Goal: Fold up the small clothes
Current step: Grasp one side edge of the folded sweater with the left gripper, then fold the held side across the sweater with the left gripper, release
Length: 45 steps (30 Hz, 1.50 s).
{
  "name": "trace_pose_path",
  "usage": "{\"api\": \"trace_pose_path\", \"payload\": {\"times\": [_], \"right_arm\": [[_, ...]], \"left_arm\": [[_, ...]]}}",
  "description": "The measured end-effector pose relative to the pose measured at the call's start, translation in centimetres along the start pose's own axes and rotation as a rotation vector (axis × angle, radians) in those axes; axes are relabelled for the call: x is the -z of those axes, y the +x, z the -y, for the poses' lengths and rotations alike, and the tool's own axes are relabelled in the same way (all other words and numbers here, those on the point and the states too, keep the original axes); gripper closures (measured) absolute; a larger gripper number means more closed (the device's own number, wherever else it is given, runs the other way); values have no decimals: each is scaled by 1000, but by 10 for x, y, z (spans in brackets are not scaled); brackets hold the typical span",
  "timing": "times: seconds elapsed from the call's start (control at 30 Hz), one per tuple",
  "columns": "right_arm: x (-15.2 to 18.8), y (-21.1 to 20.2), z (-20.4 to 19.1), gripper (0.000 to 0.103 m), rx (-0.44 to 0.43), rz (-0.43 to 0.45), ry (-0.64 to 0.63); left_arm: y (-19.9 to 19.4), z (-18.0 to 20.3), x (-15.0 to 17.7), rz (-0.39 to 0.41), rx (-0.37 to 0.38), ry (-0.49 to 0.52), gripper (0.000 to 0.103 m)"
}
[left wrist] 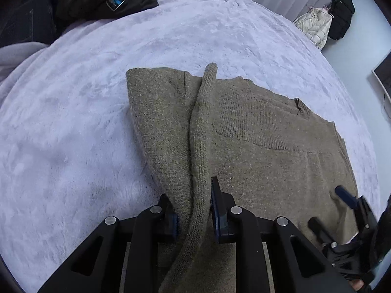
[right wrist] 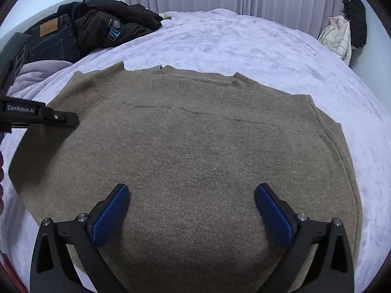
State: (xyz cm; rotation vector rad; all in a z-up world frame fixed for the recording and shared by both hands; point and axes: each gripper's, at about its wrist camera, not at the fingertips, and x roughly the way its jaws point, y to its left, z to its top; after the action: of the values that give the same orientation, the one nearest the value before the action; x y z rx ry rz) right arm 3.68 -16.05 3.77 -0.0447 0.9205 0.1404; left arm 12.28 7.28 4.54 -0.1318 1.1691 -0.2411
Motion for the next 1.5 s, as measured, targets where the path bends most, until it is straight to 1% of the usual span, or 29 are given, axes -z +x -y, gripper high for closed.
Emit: {"api": "trace_pose_path", "payload": {"times": [0.07,0.1,0.13,0.2,0.23,0.27,0.3,0.37,0.47,0.5,0.53,0.6,0.63,0.67,0.7,0.73,0.77,0.83,0.87,0.9,0.97,1.1,1.17,1.2,1.23,1.3,1.33,1.4,1.5], "right_arm": [[-13,-16,3,0,15,73,-6],[-18,-18,3,0,39,89,-9],[-28,-13,3,0,70,76,-14],[-44,16,1,0,110,-50,-27],[-51,39,2,0,130,-151,-27],[-55,56,4,0,121,-214,-18],[-61,66,7,0,104,-230,2],[-81,76,16,0,102,-227,41],[-104,95,35,0,83,-298,149],[-107,98,40,0,77,-304,185],[-110,100,43,0,98,-289,205],[-110,104,38,0,170,-283,150],[-110,101,36,0,179,-277,137],[-108,93,36,0,188,-245,152],[-103,77,39,0,199,-175,183],[-98,69,40,0,218,-135,200],[-92,65,40,0,239,-125,207],[-77,79,33,0,211,-233,156],[-72,78,27,0,222,-236,110],[-65,66,20,0,248,-182,61],[-50,48,13,0,259,-156,21],[-7,21,6,0,228,-120,11],[12,6,0,0,212,-72,-13],[16,-4,3,0,196,-55,-29],[18,-11,10,0,168,-61,-22],[18,-23,29,0,122,-54,28],[25,-30,32,0,125,-50,48],[29,-38,54,0,142,-57,103],[35,-55,93,0,137,-40,196]], "left_arm": [[1,1,-1,-7,-13,-6,82],[1,0,-1,-11,-15,-8,81],[2,-1,-3,-20,-22,-13,81],[4,-4,-5,-45,-26,-48,81],[5,-4,-6,-54,-24,-67,81],[3,-3,-8,-63,-21,-78,81],[1,0,-9,-71,-19,-79,81],[-3,8,-12,-85,-19,-70,82],[-8,22,-13,-99,-38,-34,82],[-9,24,-13,-105,-44,-32,82],[-9,25,-13,-111,-45,-36,82],[-10,24,-13,-119,-45,-50,82],[-11,24,-13,-119,-41,-58,82],[-12,23,-13,-116,-37,-63,82],[-11,22,-12,-116,-38,-67,82],[-10,21,-12,-119,-41,-76,82],[-10,20,-13,-123,-40,-88,82],[-12,22,-14,-122,-34,-109,82],[-15,26,-14,-114,-36,-107,82],[-17,29,-14,-107,-43,-100,82],[-23,37,-14,-99,-49,-88,82],[-32,50,-17,-89,-58,-84,82],[-38,58,-19,-84,-54,-86,83],[-42,65,-19,-79,-54,-77,83],[-45,73,-21,-76,-56,-65,83],[-51,92,-24,-78,-76,-36,84],[-53,104,-25,-83,-84,-24,84],[-58,126,-29,-90,-93,-3,84],[-63,166,-33,-95,-90,26,84]]}}
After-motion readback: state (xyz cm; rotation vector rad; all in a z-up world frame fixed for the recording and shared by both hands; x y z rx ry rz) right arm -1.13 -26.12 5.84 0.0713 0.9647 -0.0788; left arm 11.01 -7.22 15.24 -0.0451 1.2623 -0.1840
